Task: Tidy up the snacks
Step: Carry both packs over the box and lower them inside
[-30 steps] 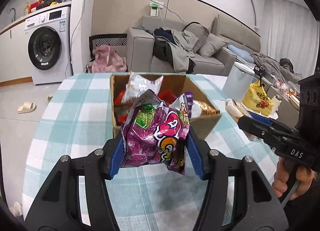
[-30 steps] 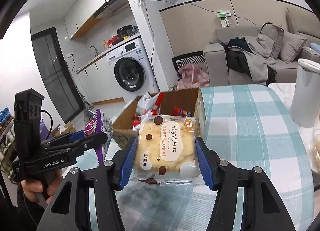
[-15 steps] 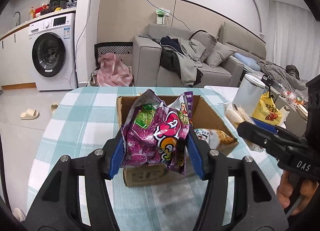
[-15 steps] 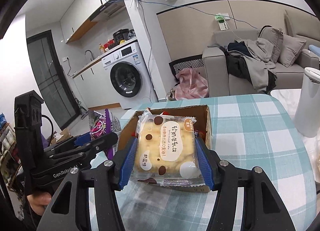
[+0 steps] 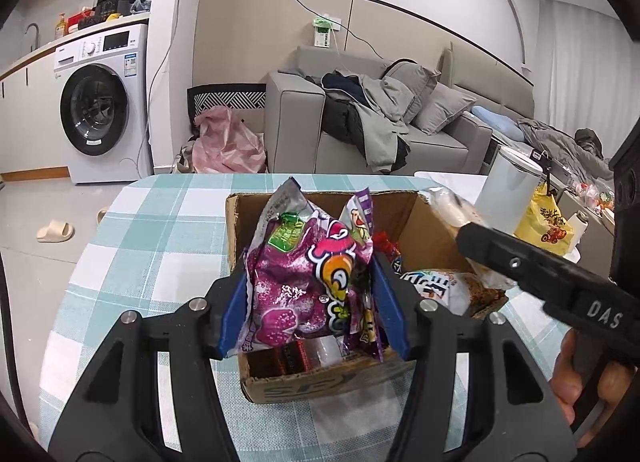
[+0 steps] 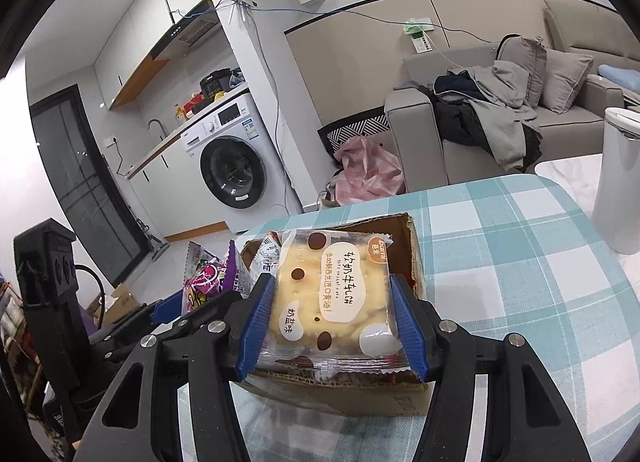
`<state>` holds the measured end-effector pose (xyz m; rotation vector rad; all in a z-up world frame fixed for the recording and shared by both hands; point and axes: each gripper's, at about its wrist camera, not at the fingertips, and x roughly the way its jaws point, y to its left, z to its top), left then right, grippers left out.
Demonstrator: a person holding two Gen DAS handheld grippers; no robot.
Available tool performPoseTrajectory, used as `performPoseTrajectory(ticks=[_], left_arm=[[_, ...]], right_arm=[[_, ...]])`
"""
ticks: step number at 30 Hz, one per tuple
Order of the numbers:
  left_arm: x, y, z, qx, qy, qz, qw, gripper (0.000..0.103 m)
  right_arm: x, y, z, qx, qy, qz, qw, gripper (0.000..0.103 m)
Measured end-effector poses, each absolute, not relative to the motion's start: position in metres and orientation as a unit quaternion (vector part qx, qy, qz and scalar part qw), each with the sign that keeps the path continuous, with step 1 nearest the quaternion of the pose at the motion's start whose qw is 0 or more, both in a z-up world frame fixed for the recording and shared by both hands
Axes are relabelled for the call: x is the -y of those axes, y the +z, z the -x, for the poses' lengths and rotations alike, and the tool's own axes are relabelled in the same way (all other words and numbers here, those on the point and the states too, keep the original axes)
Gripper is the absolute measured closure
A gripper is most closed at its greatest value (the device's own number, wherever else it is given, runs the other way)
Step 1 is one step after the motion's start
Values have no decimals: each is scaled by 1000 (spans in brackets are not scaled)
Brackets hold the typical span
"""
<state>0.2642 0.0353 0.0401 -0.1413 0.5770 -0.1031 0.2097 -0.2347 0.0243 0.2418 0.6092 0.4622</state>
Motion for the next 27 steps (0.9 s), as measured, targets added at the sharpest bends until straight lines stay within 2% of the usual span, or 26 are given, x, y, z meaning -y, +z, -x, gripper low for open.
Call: performPoseTrajectory(ticks=[21, 27], left_arm=[[-37, 10, -287, -303, -49, 62, 950, 47], [-38, 10, -285, -305, -51, 68, 949, 41]], right_arm=[[215, 5, -245, -318, 206, -85, 922, 43], [222, 13, -231, -298, 221, -66, 926, 24]])
